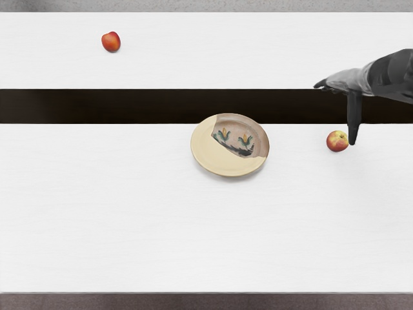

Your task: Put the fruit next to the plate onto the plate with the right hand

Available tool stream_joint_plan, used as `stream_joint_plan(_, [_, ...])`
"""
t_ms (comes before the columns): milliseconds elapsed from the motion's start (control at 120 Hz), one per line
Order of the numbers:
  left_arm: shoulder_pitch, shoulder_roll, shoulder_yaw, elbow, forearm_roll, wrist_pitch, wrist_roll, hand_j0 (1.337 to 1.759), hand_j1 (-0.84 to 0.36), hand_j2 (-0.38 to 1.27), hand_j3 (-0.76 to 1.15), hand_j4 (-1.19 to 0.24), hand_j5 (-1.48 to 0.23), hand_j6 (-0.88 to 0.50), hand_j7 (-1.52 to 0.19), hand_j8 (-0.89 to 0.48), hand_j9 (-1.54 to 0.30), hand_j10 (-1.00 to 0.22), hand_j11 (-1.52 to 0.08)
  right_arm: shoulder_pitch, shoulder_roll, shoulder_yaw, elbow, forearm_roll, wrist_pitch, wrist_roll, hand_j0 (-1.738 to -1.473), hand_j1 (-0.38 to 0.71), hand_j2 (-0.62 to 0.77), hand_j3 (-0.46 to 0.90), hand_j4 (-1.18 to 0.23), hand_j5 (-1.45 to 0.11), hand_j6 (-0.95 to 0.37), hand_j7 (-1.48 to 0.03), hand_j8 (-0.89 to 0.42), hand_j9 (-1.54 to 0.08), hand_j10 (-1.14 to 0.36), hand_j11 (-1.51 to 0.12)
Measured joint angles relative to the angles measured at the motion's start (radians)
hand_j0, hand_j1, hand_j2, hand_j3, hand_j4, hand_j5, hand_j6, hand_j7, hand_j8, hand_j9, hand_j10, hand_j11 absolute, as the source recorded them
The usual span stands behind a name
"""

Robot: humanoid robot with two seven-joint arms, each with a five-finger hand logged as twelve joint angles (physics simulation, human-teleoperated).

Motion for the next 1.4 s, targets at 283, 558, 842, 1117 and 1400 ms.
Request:
stream_joint_plan(283, [0.0,0.0,0.0,0.0,0.0,0.0,0.0,1.658,0.34,0.0,0.0,-0.01,-0.01,-0.01,-0.01,-0.01,-0.01,-0.01,-0.01,-0.102,0.039,0.001,0.018,-0.091,-0.126,-0.001,-1.658,-0.35,0.0,0.0,0.0,0.0,-0.01,0.0,0.0,0.0,0.0,0.0])
stream_joint_plan(558, [0.0,0.0,0.0,0.0,0.0,0.0,0.0,1.658,0.34,0.0,0.0,-0.01,-0.01,-0.01,-0.01,-0.01,-0.01,-0.01,-0.01,-0.153,0.053,-0.001,0.021,-0.199,-0.223,-0.002,-1.658,-0.35,0.0,0.0,0.0,0.0,-0.01,0.0,0.0,0.0,0.0,0.0])
stream_joint_plan(842, [0.0,0.0,0.0,0.0,0.0,0.0,0.0,1.658,0.34,0.0,0.0,-0.01,-0.01,-0.01,-0.01,-0.01,-0.01,-0.01,-0.01,-0.221,0.076,-0.02,0.02,-0.273,-0.332,-0.002,-1.658,-0.28,-0.01,0.0,-0.06,-0.07,-0.06,-0.07,-0.06,-0.07,-0.06,-0.07])
stream_joint_plan(1117, [0.0,0.0,0.0,0.0,0.0,0.0,0.0,1.658,0.34,0.0,0.0,-0.01,-0.01,-0.01,-0.01,-0.01,-0.01,-0.01,-0.01,-0.262,0.078,-0.037,0.014,-0.305,-0.425,-0.002,-1.658,-0.15,-0.03,0.0,-0.17,-0.22,-0.17,-0.21,-0.17,-0.22,-0.17,-0.21])
stream_joint_plan(1400, [0.0,0.0,0.0,0.0,0.0,0.0,0.0,1.658,0.34,0.0,0.0,-0.01,-0.01,-0.01,-0.01,-0.01,-0.01,-0.01,-0.01,-0.276,0.112,-0.063,-0.024,-0.317,-0.455,-0.002,-1.658,-0.09,-0.04,0.0,-0.22,-0.28,-0.22,-0.28,-0.22,-0.28,-0.22,-0.28])
